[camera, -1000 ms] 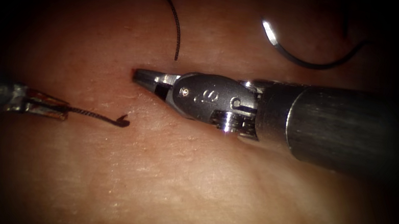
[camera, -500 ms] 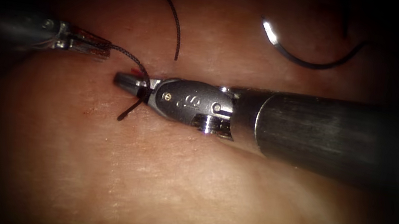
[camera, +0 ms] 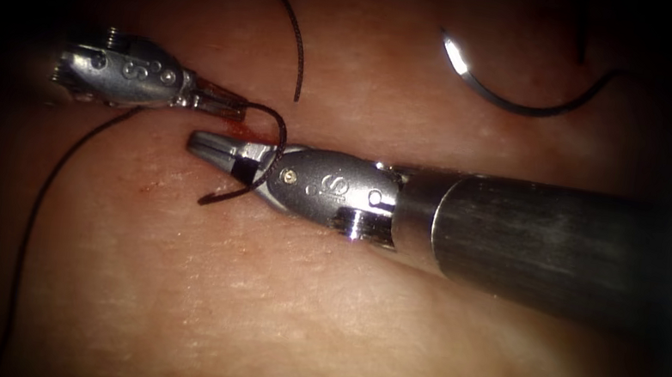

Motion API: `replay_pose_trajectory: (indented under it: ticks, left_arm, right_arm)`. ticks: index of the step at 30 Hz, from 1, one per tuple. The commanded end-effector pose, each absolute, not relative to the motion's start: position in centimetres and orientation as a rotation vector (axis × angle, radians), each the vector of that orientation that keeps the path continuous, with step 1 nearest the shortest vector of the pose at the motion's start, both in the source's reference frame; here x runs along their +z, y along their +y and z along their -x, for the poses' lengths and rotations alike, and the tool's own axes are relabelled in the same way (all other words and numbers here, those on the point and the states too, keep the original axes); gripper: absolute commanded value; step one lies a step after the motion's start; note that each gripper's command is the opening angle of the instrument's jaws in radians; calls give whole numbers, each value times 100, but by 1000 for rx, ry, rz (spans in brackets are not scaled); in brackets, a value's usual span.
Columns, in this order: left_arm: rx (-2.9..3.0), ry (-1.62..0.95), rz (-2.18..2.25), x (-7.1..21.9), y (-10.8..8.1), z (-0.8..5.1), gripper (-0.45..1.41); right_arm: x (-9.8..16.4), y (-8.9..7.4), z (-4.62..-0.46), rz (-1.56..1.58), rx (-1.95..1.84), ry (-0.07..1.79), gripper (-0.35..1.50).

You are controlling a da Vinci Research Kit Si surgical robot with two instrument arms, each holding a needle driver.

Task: Wound Closure
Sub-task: Wrap the thread counterclockwise twice around the right gripper using the left gripper

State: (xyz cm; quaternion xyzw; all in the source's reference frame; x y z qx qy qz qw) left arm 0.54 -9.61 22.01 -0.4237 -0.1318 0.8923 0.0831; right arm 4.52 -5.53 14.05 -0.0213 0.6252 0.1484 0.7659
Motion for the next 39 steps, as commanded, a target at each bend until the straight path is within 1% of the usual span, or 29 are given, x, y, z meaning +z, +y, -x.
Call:
replay_pose_trajectory:
  ticks: [1, 12, 15, 18, 19, 20, 21, 23, 32, 34, 35, 37, 38, 39]
  left_arm:
    - [2665, -393, 1272, 2210, -969, -49, -45]
    - [2670, -387, 1281, 2201, -1004, -45, -45]
    - [2669, -387, 1279, 2191, -1015, -42, -45]
    - [2664, -391, 1275, 2178, -1023, -37, -45]
    - [2657, -403, 1272, 2164, -1025, -33, -45]
    - [2646, -419, 1268, 2151, -1024, -33, -45]
    - [2650, -414, 1260, 2142, -1022, -35, -45]
    - [2657, -398, 1240, 2129, -1020, -41, -45]
    - [2686, -340, 1183, 2127, -1028, -72, -45]
    - [2625, -364, 1144, 2128, -1030, -72, 27]
    - [2600, -364, 1119, 2127, -1029, -72, 56]
    - [2576, -342, 1077, 2128, -1029, -72, 71]
    - [2544, -311, 1025, 2128, -1028, -72, 120]
    - [2539, -297, 1008, 2129, -1028, -72, 121]
  right_arm:
    - [1409, -555, -456, 58, 331, 1368, -35]
    - [1395, -542, -430, 184, 480, 1365, -35]
    - [1393, -544, -432, 206, 498, 1360, -35]
    - [1392, -545, -442, 211, 503, 1356, -35]
    - [1391, -547, -455, 219, 510, 1350, 34]
    - [1390, -548, -465, 223, 512, 1348, 91]
    - [1390, -551, -472, 228, 514, 1346, 111]
    - [1391, -557, -479, 231, 510, 1339, 115]
    - [1402, -553, -468, 241, 515, 1316, 106]
    - [1406, -556, -469, 239, 509, 1305, 103]
    - [1406, -557, -470, 240, 510, 1301, 101]
    - [1406, -557, -470, 243, 503, 1301, 99]
    - [1406, -557, -470, 242, 503, 1302, 98]
    - [1405, -557, -470, 242, 503, 1302, 98]
